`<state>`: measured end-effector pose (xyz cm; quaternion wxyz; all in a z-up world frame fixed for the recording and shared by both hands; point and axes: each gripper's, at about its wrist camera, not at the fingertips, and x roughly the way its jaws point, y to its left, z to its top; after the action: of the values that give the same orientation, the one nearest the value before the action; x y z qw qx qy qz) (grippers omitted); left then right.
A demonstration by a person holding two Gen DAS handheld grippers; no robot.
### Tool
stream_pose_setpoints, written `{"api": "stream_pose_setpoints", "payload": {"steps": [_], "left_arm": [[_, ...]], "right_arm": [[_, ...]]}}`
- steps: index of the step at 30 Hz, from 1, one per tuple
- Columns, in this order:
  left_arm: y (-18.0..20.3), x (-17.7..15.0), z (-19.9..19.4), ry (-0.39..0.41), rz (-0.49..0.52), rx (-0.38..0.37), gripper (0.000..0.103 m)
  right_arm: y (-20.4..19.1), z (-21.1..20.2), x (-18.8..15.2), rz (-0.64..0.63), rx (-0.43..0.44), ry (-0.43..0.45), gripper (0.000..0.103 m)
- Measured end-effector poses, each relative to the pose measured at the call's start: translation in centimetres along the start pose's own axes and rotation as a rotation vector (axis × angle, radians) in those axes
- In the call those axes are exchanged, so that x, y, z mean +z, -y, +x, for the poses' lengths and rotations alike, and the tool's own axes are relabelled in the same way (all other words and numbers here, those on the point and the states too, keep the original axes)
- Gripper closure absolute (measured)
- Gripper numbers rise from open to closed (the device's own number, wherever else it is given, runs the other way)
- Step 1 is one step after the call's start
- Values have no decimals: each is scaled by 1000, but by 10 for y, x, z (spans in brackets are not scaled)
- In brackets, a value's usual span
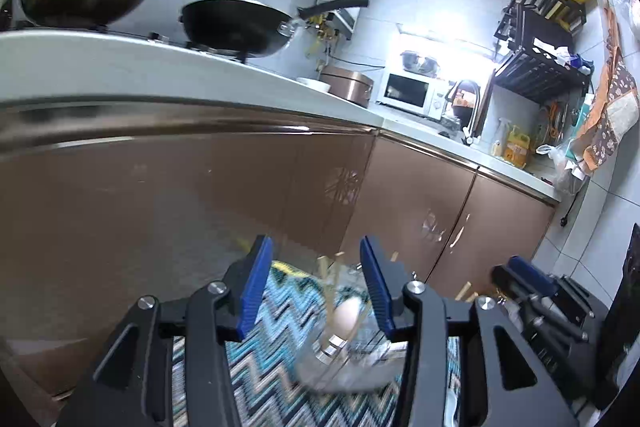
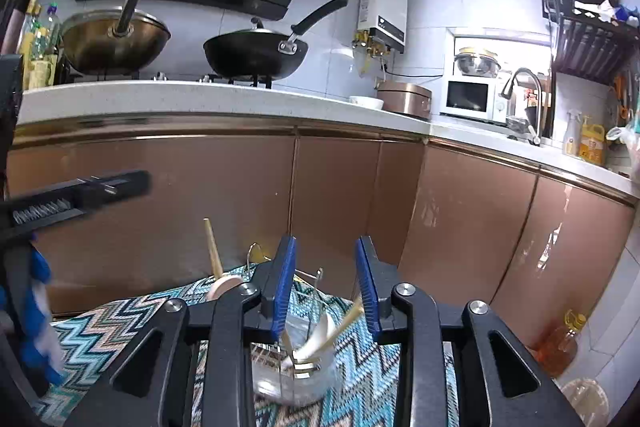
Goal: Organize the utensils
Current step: 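Lower the spoons into the holder and open both tools, then raise both tools from the holder toward the last white spoon and chopstick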
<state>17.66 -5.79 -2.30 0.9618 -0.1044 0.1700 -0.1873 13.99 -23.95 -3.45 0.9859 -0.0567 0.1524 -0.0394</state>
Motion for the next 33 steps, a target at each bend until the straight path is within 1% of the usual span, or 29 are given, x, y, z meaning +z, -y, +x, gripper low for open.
{"api": "stream_pose_setpoints", "payload": {"steps": [1,3,4,7,11,18,24,33], "left_arm": [[-6,2,-11,-12,-6,11,58],[-19,6,-34,-26,-20,33,56],[-26,8,-49,-26,-26,47,56],[-39,10,-79,-19,-34,76,55],[-55,4,-120,-10,-28,112,54],[-69,-9,-169,-22,-16,139,51],[-64,-21,-198,-23,-7,142,49],[-47,-38,-229,-29,11,106,48]], "right_arm": [[3,-9,1,6,-1,-4,71],[7,-25,2,21,-3,-12,67],[9,-34,1,31,-5,-14,67],[16,-59,-1,54,-16,-31,63],[22,-86,-10,74,-26,-68,62],[24,-126,-23,91,-50,-101,62],[25,-159,-27,114,-60,-105,62],[22,-203,-29,147,-59,-88,60]]}}
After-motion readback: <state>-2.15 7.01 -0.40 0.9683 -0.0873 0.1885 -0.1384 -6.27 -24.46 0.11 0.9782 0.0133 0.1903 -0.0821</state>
